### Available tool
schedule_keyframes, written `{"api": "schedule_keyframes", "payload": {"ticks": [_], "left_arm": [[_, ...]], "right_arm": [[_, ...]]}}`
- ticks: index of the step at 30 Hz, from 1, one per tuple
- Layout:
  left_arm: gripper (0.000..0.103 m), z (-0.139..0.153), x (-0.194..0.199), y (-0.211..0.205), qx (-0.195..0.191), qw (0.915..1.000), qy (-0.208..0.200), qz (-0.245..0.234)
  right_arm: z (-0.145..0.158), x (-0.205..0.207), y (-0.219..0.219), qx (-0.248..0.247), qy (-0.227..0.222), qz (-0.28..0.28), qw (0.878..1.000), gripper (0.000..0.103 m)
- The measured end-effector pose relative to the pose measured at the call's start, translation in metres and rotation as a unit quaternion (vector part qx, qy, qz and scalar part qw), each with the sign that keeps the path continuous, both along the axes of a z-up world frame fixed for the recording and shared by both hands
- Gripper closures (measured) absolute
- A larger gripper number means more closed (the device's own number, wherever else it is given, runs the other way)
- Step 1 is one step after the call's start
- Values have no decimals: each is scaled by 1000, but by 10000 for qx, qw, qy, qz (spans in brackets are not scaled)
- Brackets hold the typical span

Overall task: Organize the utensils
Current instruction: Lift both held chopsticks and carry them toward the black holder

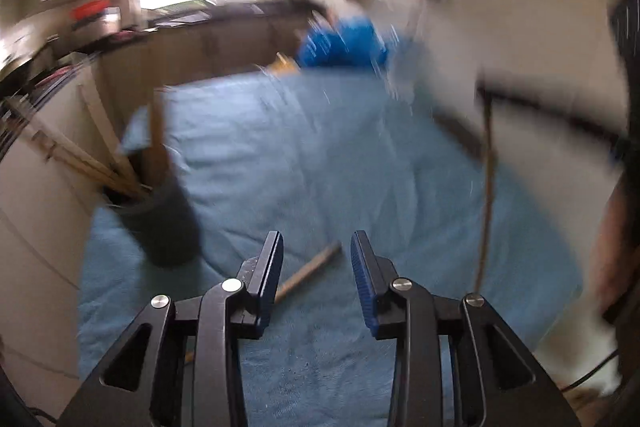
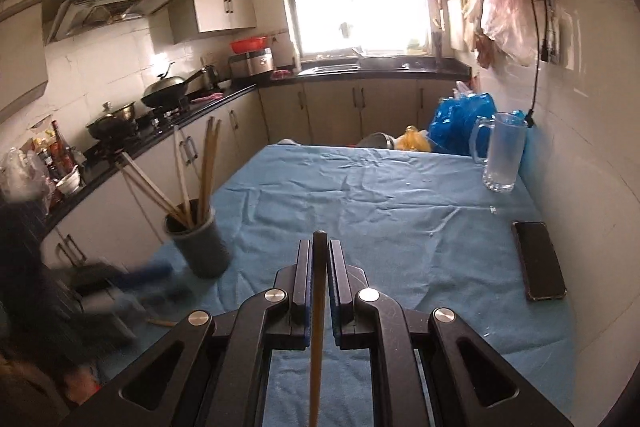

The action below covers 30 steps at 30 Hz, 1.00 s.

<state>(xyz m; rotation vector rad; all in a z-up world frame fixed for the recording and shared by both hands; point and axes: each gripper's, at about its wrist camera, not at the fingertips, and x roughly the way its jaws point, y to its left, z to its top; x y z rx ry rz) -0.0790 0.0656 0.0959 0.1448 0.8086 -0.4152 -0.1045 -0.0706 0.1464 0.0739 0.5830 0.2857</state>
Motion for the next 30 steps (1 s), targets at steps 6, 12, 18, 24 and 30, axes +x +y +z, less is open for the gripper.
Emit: {"api": "schedule_keyframes", "payload": {"ticks": [6,12,18,24,30], "left_arm": [[69,-49,46,-32,841,9949,359,-428],[69,-75,62,-72,1660,9783,558,-1105],[95,-74,67,-84,1902,9665,857,-1494],[95,-54,65,-63,1176,9819,849,-1221],[96,4,53,-23,74,9977,411,-535]], "right_arm": [[-6,18,-24,312,310,-134,9989,95],[-12,31,-38,485,483,-205,9974,95],[-12,38,-39,511,499,-131,9974,95],[-13,42,-39,566,511,-118,9970,95],[-3,37,-42,669,328,-137,9971,95]]}}
